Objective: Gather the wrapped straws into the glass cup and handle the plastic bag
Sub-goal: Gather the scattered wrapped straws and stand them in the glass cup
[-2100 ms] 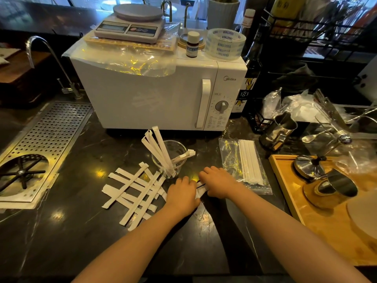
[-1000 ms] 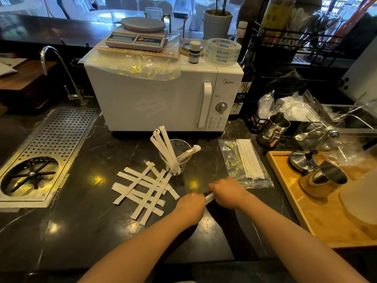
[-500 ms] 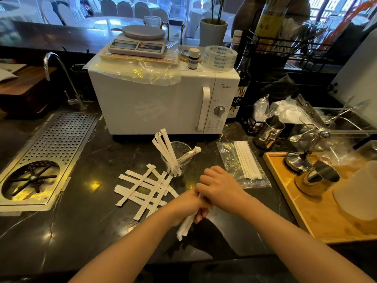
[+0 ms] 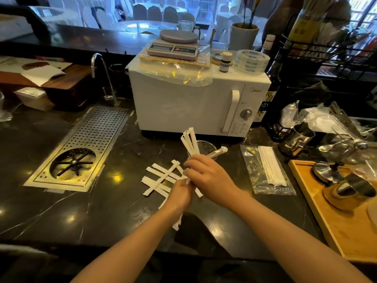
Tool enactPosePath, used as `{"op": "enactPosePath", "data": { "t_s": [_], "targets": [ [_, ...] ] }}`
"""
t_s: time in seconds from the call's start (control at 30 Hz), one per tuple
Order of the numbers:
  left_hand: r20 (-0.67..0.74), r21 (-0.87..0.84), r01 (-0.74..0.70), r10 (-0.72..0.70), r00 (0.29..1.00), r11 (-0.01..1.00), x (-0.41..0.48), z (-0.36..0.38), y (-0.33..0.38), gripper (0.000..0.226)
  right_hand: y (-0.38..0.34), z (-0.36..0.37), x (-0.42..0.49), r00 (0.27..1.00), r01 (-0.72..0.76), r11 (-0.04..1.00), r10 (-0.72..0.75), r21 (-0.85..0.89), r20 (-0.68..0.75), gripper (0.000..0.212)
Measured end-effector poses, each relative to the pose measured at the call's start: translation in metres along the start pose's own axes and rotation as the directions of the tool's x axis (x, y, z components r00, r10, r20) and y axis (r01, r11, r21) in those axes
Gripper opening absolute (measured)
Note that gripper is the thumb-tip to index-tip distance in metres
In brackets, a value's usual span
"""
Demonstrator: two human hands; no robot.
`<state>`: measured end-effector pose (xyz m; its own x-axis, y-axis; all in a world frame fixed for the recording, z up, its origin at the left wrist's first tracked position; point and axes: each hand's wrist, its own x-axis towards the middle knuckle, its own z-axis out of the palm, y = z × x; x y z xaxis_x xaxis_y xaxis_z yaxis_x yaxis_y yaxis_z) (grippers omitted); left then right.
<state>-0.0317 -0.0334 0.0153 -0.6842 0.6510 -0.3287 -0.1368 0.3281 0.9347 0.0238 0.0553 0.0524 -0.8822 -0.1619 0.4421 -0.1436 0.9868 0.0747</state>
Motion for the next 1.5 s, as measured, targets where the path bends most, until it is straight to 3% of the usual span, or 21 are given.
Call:
{"op": "enactPosePath", "data": {
  "t_s": [0.13,0.2,0.23,0.3,0.4,0.47,0.57,0.63,0.73,0.93,1.3,1.5],
  "targets": [
    [-0.085,-0.080,0.040,-0.046,0.995,0.996,0.000,-0.030,-0.003,0.036,-0.014,0.014,0.013,0.980,-0.183,0.970,0.193,0.158,-0.048,0.041],
    [-0.133,-0.079,0.062,-0.072,0.989,0.995,0.002,-0.045,-0.008,0.039,-0.015,0.023,0.014,0.942,-0.334,0.901,0.331,0.277,0.059,0.045],
    [-0.155,-0.068,0.080,-0.089,0.984,0.995,0.003,-0.052,-0.012,0.041,-0.015,0.030,0.013,0.892,-0.451,0.831,0.413,0.325,0.183,0.047],
    [-0.195,-0.040,0.114,-0.120,0.973,0.993,0.006,-0.065,-0.018,0.044,-0.011,0.045,0.010,0.726,-0.678,0.663,0.537,0.317,0.430,0.048],
    [-0.247,-0.036,0.146,-0.151,0.957,0.989,0.008,-0.081,-0.025,0.043,-0.007,0.060,0.004,0.560,-0.826,0.460,0.602,0.327,0.569,0.037],
    [-0.269,-0.041,0.162,-0.167,0.949,0.986,0.010,-0.090,-0.029,0.042,-0.006,0.069,-0.001,0.482,-0.870,0.420,0.615,0.258,0.624,0.037],
    [-0.273,-0.090,0.181,-0.199,0.941,0.979,0.013,-0.099,-0.033,0.039,-0.004,0.080,-0.005,0.332,-0.917,0.395,0.664,0.062,0.670,0.059],
    [-0.268,-0.111,0.186,-0.210,0.940,0.976,0.014,-0.104,-0.034,0.037,-0.006,0.088,-0.005,0.272,-0.920,0.391,0.686,-0.026,0.674,0.074],
    [-0.265,-0.112,0.186,-0.209,0.941,0.976,0.014,-0.110,-0.036,0.037,-0.012,0.098,0.001,0.269,-0.890,0.447,0.681,-0.095,0.681,0.087],
    [-0.252,-0.118,0.200,-0.224,0.941,0.973,0.019,-0.119,-0.039,0.036,-0.024,0.104,0.022,0.282,-0.852,0.503,0.673,-0.144,0.684,0.094],
    [-0.259,-0.116,0.195,-0.219,0.941,0.974,0.015,-0.126,-0.039,0.038,-0.031,0.126,0.062,0.163,-0.898,0.388,0.732,-0.208,0.662,0.118],
    [-0.270,-0.119,0.189,-0.215,0.939,0.975,0.011,-0.133,-0.041,0.038,-0.038,0.133,0.064,0.189,-0.889,0.407,0.742,-0.209,0.643,0.119]
  ]
}}
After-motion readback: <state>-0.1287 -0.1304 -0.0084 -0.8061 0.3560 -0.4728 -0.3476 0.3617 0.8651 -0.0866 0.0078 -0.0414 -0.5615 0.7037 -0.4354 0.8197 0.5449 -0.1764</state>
